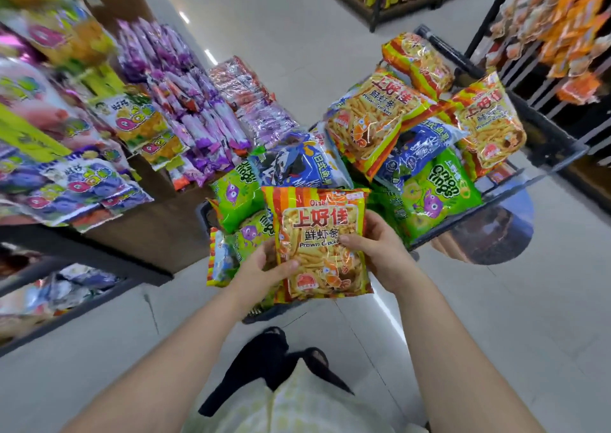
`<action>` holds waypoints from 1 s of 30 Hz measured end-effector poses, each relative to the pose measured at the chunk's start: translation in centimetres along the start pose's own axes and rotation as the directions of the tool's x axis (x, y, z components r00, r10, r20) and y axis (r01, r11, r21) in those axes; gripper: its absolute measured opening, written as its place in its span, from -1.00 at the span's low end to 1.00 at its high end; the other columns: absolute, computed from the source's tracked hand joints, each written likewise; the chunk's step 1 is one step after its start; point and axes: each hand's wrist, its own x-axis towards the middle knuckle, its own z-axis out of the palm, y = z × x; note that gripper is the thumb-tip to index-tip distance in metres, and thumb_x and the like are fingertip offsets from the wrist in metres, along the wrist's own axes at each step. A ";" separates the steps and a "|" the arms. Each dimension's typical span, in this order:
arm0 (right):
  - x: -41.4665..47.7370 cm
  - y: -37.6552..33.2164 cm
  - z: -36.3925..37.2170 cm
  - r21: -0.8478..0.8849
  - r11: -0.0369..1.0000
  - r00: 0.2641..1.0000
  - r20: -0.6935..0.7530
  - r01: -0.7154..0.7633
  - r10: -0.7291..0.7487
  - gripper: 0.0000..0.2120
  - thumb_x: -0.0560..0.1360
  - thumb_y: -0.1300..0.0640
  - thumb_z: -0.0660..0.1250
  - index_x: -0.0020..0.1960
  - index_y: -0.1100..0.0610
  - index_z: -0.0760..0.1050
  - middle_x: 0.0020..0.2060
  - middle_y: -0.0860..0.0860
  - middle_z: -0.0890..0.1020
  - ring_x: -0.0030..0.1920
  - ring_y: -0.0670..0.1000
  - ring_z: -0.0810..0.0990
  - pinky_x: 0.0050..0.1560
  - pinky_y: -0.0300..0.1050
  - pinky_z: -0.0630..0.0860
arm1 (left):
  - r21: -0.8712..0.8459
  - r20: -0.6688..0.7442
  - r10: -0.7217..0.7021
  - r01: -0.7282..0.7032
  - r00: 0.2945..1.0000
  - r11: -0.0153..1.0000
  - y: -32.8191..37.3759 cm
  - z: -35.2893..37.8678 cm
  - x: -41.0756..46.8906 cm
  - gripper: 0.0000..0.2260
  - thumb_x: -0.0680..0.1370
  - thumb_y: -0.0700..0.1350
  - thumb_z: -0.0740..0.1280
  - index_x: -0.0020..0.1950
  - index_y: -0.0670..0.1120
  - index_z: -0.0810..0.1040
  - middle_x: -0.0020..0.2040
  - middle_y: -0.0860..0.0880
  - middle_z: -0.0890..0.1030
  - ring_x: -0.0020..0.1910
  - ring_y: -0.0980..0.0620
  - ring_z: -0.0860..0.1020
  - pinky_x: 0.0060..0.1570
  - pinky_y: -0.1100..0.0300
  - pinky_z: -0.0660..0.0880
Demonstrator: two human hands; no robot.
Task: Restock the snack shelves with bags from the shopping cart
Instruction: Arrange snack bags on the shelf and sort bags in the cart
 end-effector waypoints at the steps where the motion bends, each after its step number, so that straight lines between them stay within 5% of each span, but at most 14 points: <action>1: 0.6 -0.4 1.5 -0.009 1.000 0.999 0.030 0.013 -0.013 -0.33 0.21 0.14 0.60 0.26 0.09 0.44 0.10 0.10 0.67 0.10 0.17 0.66 0.11 0.27 0.56 | -0.046 -0.030 -0.006 0.004 1.000 0.999 -0.4 -1.3 -0.7 -0.26 0.19 0.18 0.64 0.28 0.05 0.44 0.17 0.07 0.61 0.24 0.01 0.56 0.14 0.18 0.53; 7: 3.5 -1.1 13.1 -0.101 0.991 0.967 0.246 0.087 -0.060 -0.44 0.28 0.16 0.58 0.24 0.12 0.48 0.09 0.08 0.67 0.13 0.13 0.64 0.14 0.09 0.56 | -0.336 -0.268 0.040 -0.132 0.963 0.933 -1.9 -8.7 -6.7 -0.31 0.18 -0.07 0.56 0.29 -0.05 0.45 0.03 0.02 0.70 0.01 0.03 0.67 -0.12 0.15 0.62; 11: 3.8 0.4 21.3 -0.225 0.970 0.900 0.436 0.091 0.016 -0.58 0.41 0.21 0.47 0.22 0.04 0.47 0.06 0.00 0.67 0.05 -0.03 0.67 -0.09 -0.17 0.58 | -0.417 -0.446 0.033 -0.240 0.895 0.877 -3.4 -14.4 -11.6 -0.46 0.35 -0.21 0.50 0.30 -0.11 0.44 0.08 -0.02 0.68 0.04 -0.02 0.65 -0.12 0.12 0.62; 13: 3.6 2.0 25.4 -0.285 0.954 0.856 0.511 0.089 0.073 -0.55 0.38 0.24 0.51 0.21 0.04 0.46 0.05 0.04 0.65 0.01 -0.04 0.67 -0.05 -0.06 0.61 | -0.469 -0.532 -0.012 -0.283 0.846 0.836 -4.7 -17.6 -14.3 -0.51 0.43 -0.27 0.48 0.32 -0.14 0.44 0.14 -0.08 0.66 0.11 -0.09 0.62 -0.01 0.05 0.63; 16: 2.5 4.4 32.5 -0.401 0.909 0.777 0.606 0.111 0.172 -0.34 0.20 0.03 0.57 0.25 0.02 0.43 0.12 0.10 0.64 0.11 0.12 0.64 0.13 0.20 0.54 | -0.523 -0.619 -0.058 -0.356 0.783 0.774 -6.5 -22.7 -18.8 -0.46 0.39 -0.23 0.50 0.35 -0.15 0.45 0.22 -0.15 0.62 0.14 -0.12 0.61 0.11 -0.01 0.59; 20: 0.1 7.7 44.9 -0.420 0.897 0.723 0.661 0.136 0.200 -0.19 0.13 0.00 0.59 0.32 0.12 0.40 0.17 0.15 0.61 0.16 0.14 0.62 0.06 0.13 0.58 | -0.505 -0.716 -0.062 -0.454 0.696 0.734 -8.6 -30.8 -26.4 -0.46 0.32 -0.14 0.47 0.30 -0.13 0.50 0.18 -0.13 0.64 0.04 -0.05 0.65 0.01 0.02 0.62; 25: -4.2 11.8 61.2 -0.390 0.904 0.673 0.717 0.173 0.180 -0.63 0.40 0.24 0.51 0.15 0.08 0.51 0.11 0.12 0.65 0.08 0.13 0.66 0.07 0.08 0.58 | -0.385 -0.826 -0.030 -0.525 0.563 0.759 -10.3 -42.6 -36.8 -0.54 0.40 -0.17 0.50 0.27 -0.13 0.50 0.16 -0.09 0.65 0.02 -0.02 0.65 0.16 -0.10 0.55; 30: -8.2 13.8 77.2 -0.333 0.908 0.612 0.782 0.255 0.115 -0.54 0.31 0.10 0.57 0.16 0.02 0.51 0.16 0.09 0.63 0.13 0.10 0.63 0.19 0.14 0.51 | -0.225 -0.920 0.027 -0.584 0.391 0.780 -10.6 -54.8 -45.9 -0.59 0.49 -0.17 0.44 0.31 -0.07 0.45 0.15 -0.09 0.64 0.07 -0.06 0.63 0.11 -0.10 0.56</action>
